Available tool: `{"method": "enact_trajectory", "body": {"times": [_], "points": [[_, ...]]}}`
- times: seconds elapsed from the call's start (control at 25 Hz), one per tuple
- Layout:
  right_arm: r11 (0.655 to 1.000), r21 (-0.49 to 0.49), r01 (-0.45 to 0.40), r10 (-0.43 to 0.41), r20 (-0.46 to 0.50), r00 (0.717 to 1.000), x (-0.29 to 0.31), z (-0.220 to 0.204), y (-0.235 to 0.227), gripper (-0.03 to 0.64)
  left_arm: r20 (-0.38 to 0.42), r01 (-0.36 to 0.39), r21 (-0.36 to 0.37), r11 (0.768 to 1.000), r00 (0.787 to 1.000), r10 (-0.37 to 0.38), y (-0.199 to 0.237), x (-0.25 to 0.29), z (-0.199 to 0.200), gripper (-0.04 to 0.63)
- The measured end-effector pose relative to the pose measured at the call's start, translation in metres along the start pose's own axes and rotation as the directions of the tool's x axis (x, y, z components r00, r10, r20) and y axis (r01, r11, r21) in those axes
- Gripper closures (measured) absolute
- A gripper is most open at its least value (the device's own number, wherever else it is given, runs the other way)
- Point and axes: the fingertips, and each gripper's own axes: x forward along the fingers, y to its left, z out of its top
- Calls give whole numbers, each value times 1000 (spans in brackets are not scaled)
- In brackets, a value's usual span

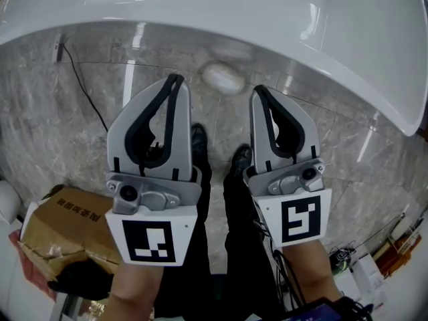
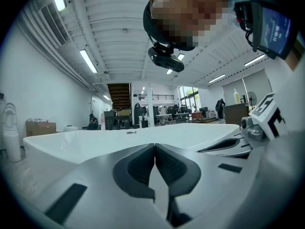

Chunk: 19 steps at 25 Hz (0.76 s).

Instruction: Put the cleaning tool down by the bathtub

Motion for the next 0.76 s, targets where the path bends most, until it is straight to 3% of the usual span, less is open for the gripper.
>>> {"method": "enact_trajectory", "body": {"times": [0.76], "points": [[1000, 1, -6, 6, -4, 1000, 8, -8, -1, 604, -14, 5, 4, 1000, 1000, -5, 4, 6, -10, 578]]}}
